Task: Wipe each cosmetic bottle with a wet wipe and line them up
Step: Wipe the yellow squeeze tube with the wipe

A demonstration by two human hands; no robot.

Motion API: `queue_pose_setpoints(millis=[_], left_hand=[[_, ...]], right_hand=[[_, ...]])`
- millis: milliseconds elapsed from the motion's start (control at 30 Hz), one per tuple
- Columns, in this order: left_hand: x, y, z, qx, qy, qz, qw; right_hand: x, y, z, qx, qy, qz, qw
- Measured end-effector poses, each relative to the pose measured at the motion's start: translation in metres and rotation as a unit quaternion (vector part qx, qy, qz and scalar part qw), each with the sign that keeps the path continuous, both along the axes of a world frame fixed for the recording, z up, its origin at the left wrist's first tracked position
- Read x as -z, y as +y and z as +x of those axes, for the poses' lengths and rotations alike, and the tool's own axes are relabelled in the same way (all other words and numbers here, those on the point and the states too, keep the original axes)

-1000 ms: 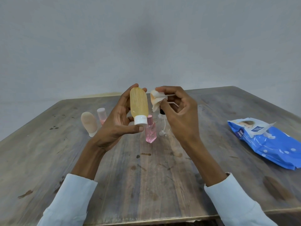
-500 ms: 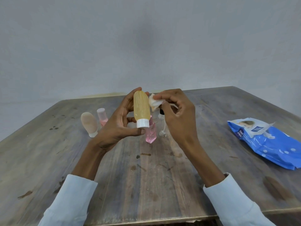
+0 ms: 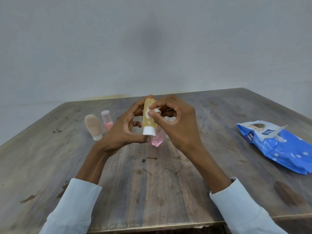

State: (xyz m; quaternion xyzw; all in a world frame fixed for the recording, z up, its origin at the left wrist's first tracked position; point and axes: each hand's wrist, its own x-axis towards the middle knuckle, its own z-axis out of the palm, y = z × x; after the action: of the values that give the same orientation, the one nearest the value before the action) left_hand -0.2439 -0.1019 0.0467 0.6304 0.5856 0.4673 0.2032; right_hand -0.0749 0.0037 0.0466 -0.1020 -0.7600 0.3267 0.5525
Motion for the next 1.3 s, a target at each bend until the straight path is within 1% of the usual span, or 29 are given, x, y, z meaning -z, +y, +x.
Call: queue_pose_setpoints(millis=[133,200,333,433,533,633,700,767,967,1033,1167,1300], left_hand=[[0.000,0.000,0.005,0.026,0.012,-0.014,0.999],[0.000,0.000,0.006,0.026,0.008,-0.008,1.000],[-0.001,-0.001,0.001,0.007,-0.002,0.000,1.000],[0.001,-0.002,-0.001,-0.003,0.014,-0.009,1.000],[0.003,-0.001,0.000,0.008,0.038,-0.026,0.999],[0.004,0.001,0.001,0.025,0.058,-0.043,0.997],[0.006,0.002,0.001,0.035,0.046,-0.044,0.997],[0.005,0.001,0.001,0.044,0.020,-0.032,0.998],[-0.002,-0.003,0.000,0.038,-0.081,0.028,0.996],[-0.003,-0.003,-0.001,0.038,-0.102,0.044,0.993],[-0.003,-0.003,-0.003,0.054,-0.122,0.062,0.989],[-0.001,-0.006,-0.001,0.103,-0.131,0.038,0.985]], right_hand=[[0.002,0.009,0.001,0.072,0.023,-0.051,0.996],[0.001,0.009,0.002,0.066,0.029,-0.047,0.996],[-0.002,-0.002,0.002,-0.022,0.014,0.055,0.998],[0.001,-0.002,-0.001,-0.034,-0.002,0.091,0.995],[0.005,0.003,-0.004,0.023,-0.001,0.077,0.997],[0.006,0.010,-0.003,0.088,0.011,0.034,0.995],[0.005,0.012,-0.001,0.105,0.015,0.022,0.994],[0.003,0.010,0.000,0.085,0.020,0.023,0.996],[-0.003,0.000,0.005,-0.065,0.018,0.025,0.997],[-0.004,0.000,0.007,-0.098,0.014,0.021,0.995],[-0.003,0.000,0.006,-0.096,0.013,0.003,0.995],[-0.001,0.006,0.002,-0.050,0.048,-0.075,0.995]])
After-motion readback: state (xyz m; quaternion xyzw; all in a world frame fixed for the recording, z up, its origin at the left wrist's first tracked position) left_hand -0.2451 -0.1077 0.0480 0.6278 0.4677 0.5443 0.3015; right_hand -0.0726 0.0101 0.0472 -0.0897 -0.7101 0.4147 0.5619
